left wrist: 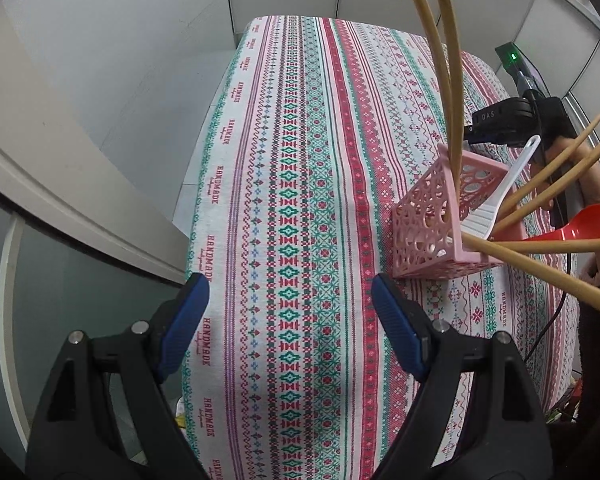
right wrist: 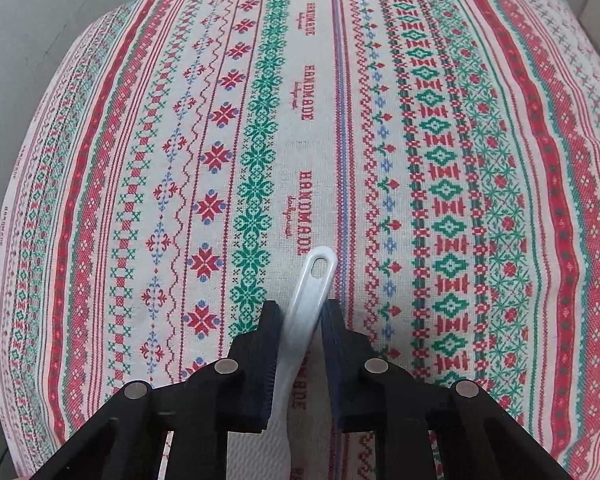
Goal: Organize utensils
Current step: 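Grasp the rice paddle handle again with the right tool, then push the rice paddle deeper into the basket and open the right tool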
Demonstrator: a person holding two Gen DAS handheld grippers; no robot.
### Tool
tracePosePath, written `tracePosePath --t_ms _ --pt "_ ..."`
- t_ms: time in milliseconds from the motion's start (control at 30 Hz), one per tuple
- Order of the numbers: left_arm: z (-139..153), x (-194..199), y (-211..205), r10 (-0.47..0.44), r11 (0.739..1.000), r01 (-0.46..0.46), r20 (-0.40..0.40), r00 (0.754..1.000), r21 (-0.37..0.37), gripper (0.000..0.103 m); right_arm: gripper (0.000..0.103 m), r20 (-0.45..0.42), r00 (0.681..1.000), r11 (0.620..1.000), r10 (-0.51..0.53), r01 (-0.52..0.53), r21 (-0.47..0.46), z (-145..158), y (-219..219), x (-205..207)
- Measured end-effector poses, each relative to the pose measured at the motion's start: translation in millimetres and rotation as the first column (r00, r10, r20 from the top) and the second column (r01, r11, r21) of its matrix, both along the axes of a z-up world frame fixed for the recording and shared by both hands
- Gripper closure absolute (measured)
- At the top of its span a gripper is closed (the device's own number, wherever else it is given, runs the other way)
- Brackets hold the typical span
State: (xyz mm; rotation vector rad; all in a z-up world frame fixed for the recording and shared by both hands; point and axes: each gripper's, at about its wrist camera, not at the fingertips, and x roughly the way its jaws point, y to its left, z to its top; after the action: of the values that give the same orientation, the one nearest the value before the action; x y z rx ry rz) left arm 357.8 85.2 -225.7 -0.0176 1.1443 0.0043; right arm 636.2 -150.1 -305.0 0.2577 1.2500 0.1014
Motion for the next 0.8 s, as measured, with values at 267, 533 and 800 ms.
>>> tracePosePath --t_ms 267,533,800 --pt "2.3 -1.5 0.2 0.015 0.999 -0.014 0.010 1.000 -0.032 0.020 0.100 0.017 0.999 0.998 -0.031 0.030 0.051 17.0 -30.5 -33.8" --pt "7.1 -6.1 -2.3 0.015 0.998 -0.013 0.031 0.999 -0.055 0.020 0.100 0.058 0.997 0.996 -0.050 0.046 0.075 46.8 -51.1 -65.9" --pt "19.0 -15.6 -12.8 -0.045 0.997 0.051 0.084 0.995 -0.063 0.020 0.100 0.351 0.934 0.994 -0.070 0.037 0.099 151.3 -58.9 -134.1"
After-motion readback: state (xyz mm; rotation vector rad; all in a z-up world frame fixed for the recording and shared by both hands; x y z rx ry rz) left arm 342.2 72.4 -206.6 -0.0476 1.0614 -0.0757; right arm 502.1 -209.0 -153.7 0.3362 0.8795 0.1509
